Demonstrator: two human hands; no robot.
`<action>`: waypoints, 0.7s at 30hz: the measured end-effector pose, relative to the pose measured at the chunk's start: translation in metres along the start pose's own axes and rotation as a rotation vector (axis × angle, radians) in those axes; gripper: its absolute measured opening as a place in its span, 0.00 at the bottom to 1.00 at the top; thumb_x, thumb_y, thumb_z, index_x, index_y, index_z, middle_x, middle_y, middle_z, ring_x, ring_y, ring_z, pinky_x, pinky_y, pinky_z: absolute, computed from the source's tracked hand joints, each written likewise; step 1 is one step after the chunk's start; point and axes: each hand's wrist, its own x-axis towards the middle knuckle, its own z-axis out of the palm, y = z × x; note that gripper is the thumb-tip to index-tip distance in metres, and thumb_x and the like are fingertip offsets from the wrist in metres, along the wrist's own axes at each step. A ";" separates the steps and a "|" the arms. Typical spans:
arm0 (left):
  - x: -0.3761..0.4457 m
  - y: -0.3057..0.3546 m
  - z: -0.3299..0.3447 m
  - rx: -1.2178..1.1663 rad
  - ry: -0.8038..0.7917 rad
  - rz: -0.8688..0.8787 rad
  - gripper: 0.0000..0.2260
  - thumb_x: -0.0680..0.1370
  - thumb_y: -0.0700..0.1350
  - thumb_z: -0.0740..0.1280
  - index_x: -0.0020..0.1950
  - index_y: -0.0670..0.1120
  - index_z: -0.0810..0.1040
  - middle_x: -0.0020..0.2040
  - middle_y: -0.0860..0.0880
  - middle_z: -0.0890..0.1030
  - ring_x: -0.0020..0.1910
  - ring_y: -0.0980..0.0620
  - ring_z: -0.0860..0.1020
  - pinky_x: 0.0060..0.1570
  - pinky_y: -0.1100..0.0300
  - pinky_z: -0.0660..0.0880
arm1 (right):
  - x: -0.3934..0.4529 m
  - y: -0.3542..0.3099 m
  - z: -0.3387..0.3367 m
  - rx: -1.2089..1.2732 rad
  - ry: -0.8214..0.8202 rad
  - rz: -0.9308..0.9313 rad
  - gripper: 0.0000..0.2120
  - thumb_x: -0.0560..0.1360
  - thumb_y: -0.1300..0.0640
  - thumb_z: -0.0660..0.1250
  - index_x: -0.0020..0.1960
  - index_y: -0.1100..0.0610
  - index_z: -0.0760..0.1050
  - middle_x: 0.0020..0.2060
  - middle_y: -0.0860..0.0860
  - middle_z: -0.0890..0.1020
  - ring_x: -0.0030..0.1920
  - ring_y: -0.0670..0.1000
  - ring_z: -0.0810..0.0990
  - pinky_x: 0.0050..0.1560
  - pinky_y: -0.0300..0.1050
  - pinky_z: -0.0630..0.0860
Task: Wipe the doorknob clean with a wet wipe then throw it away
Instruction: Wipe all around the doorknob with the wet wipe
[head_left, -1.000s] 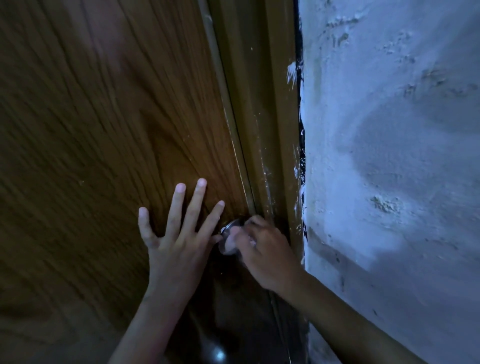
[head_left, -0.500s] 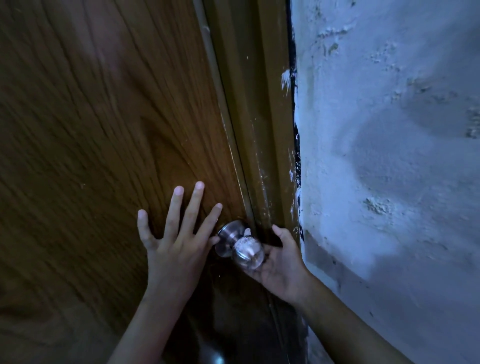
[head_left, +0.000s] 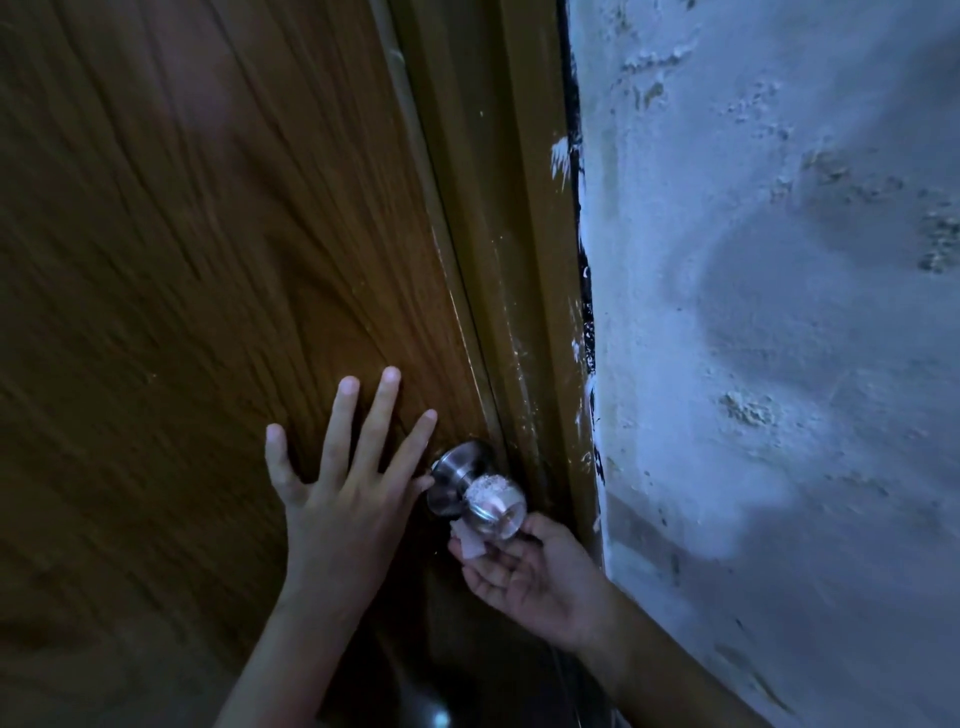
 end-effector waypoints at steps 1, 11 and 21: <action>0.000 0.000 0.000 -0.011 -0.002 -0.002 0.22 0.72 0.57 0.60 0.65 0.53 0.72 0.73 0.45 0.62 0.70 0.42 0.58 0.62 0.37 0.52 | 0.001 0.001 -0.001 -0.017 0.016 -0.009 0.16 0.77 0.58 0.56 0.48 0.68 0.76 0.38 0.63 0.85 0.38 0.58 0.85 0.44 0.50 0.74; -0.012 -0.005 0.002 -0.018 -0.020 -0.018 0.23 0.73 0.56 0.65 0.67 0.53 0.68 0.73 0.48 0.59 0.72 0.44 0.56 0.65 0.36 0.46 | -0.003 0.012 -0.010 -0.242 0.251 -0.357 0.07 0.74 0.66 0.60 0.46 0.62 0.78 0.41 0.57 0.83 0.43 0.53 0.80 0.42 0.43 0.73; -0.016 -0.015 -0.005 0.009 -0.019 0.032 0.25 0.73 0.55 0.58 0.69 0.50 0.65 0.74 0.47 0.59 0.71 0.45 0.58 0.64 0.38 0.47 | -0.001 0.051 0.029 -0.207 0.186 -0.426 0.06 0.72 0.67 0.66 0.39 0.61 0.80 0.32 0.55 0.83 0.31 0.48 0.80 0.30 0.36 0.75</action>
